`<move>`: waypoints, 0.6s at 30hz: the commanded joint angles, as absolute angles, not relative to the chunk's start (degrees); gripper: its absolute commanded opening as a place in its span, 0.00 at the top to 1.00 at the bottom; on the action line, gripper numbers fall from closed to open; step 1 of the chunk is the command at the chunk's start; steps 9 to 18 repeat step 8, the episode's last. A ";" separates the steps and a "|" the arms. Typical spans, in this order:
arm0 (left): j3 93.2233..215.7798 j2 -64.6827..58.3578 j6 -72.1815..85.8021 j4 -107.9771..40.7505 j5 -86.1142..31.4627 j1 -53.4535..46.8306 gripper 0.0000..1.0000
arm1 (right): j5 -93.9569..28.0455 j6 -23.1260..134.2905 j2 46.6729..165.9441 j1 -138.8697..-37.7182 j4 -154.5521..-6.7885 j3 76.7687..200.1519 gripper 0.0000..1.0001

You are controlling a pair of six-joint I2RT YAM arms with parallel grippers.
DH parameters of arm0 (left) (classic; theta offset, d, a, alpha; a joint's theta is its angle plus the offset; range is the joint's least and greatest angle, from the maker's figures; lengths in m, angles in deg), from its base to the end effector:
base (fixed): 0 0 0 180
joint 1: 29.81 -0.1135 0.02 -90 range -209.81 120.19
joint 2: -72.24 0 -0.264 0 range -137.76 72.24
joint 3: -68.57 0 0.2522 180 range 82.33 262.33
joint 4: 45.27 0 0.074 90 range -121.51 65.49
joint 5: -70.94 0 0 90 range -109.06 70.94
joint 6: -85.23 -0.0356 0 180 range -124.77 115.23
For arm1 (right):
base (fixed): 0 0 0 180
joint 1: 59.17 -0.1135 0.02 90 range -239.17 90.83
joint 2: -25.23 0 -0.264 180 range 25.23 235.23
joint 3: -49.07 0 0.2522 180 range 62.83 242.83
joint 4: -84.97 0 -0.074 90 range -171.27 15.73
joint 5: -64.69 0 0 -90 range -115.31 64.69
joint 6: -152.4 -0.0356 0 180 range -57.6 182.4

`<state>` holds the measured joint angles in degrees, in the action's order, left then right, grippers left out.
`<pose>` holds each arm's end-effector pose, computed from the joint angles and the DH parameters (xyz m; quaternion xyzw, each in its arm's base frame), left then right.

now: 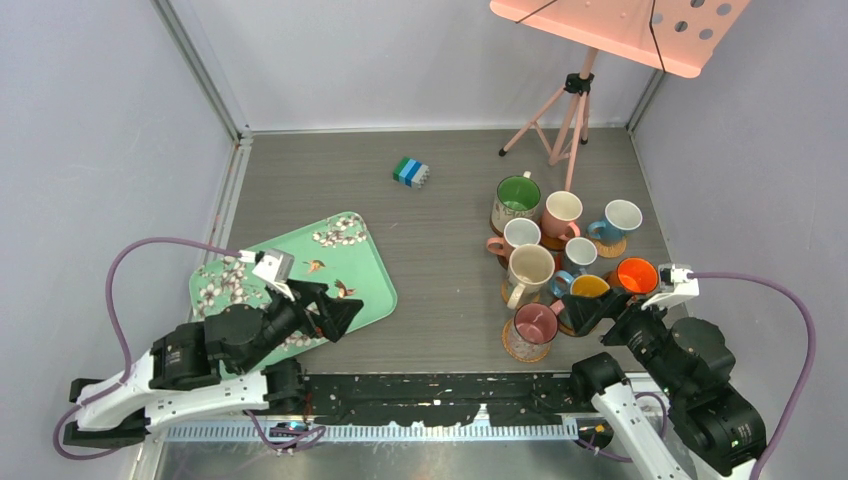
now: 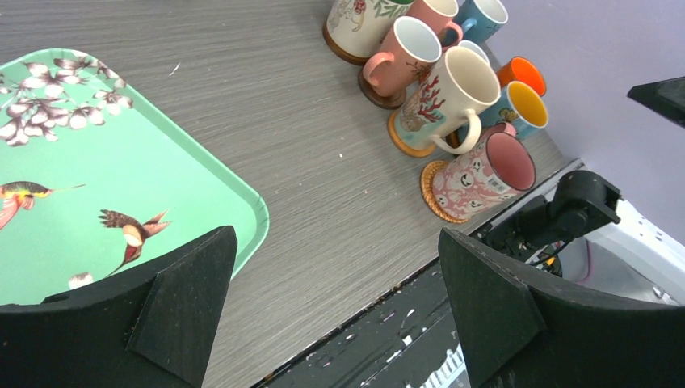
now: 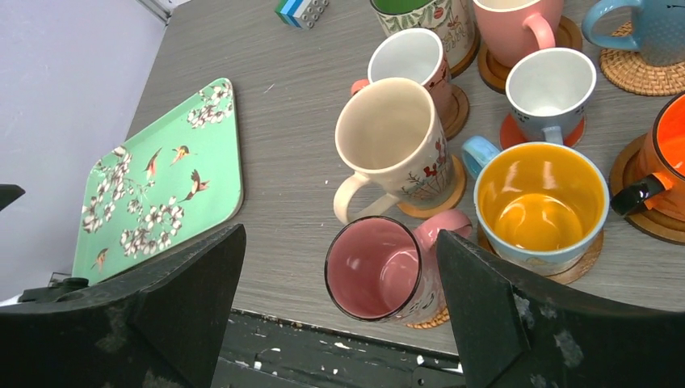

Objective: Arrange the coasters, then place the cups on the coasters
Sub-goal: Reset both arms

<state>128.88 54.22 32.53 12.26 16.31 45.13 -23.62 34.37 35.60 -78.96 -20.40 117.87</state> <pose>0.0342 -0.0477 0.3378 0.0697 0.7761 -0.3456 0.5228 -0.0019 -0.0018 0.3453 0.0663 0.7969 0.2325 0.5536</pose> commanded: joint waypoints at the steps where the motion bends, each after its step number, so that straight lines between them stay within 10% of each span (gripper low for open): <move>1: 130.79 52.04 33.42 13.43 18.67 45.27 0.00 | -24.52 33.60 35.25 -79.21 -23.57 117.68 0.04; 18: 131.59 49.44 32.53 12.29 17.91 45.32 0.00 | -24.55 33.66 34.92 -79.21 -23.40 118.36 0.05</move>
